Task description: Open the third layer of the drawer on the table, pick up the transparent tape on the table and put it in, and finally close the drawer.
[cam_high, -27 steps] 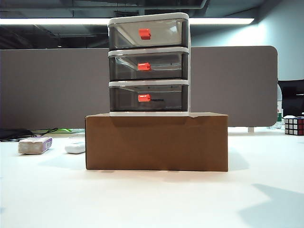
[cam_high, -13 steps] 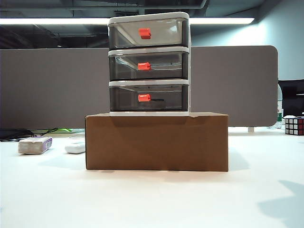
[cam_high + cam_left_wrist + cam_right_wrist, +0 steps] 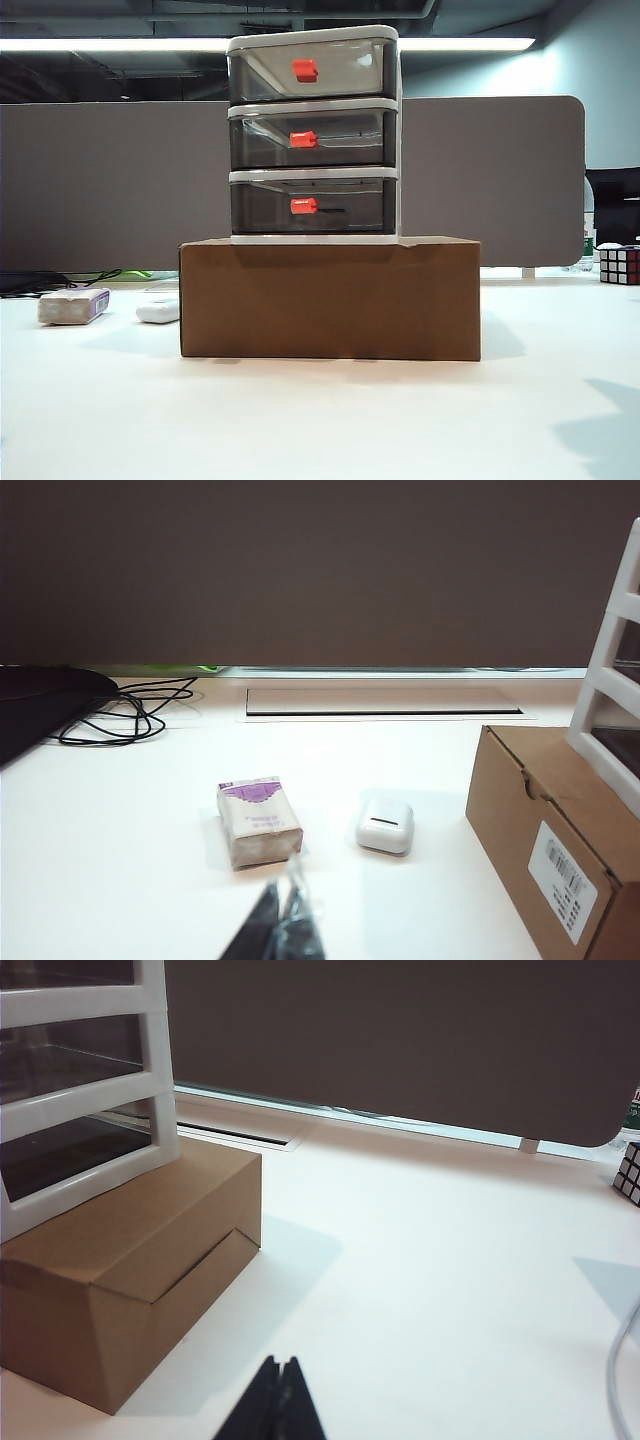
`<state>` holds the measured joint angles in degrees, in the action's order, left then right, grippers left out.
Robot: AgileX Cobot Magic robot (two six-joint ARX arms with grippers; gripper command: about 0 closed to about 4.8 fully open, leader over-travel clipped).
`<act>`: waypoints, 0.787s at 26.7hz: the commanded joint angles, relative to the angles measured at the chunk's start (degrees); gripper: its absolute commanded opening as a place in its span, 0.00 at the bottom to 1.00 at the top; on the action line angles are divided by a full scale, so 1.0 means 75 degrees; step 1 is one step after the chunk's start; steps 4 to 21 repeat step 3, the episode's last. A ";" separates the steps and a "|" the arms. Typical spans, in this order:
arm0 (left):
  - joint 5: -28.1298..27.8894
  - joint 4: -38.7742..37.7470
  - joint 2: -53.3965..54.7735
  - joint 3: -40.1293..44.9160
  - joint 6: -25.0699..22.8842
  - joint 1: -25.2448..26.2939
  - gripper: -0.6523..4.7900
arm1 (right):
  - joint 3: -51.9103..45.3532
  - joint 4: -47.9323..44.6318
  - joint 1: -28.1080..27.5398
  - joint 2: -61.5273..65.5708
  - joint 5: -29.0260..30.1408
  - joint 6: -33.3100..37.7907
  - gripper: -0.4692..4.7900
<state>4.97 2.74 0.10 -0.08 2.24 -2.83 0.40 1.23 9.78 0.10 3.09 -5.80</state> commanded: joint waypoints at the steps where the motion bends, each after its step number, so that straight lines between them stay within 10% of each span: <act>1: 0.0026 0.0070 0.0006 -0.0047 0.0012 0.0009 0.11 | -0.0038 -0.0073 0.0000 -0.0012 0.0006 0.0029 0.08; 21: 0.0026 0.0070 0.0006 -0.0047 0.0012 0.0009 0.11 | -0.0038 -0.0073 0.0000 -0.0012 0.0006 0.0029 0.08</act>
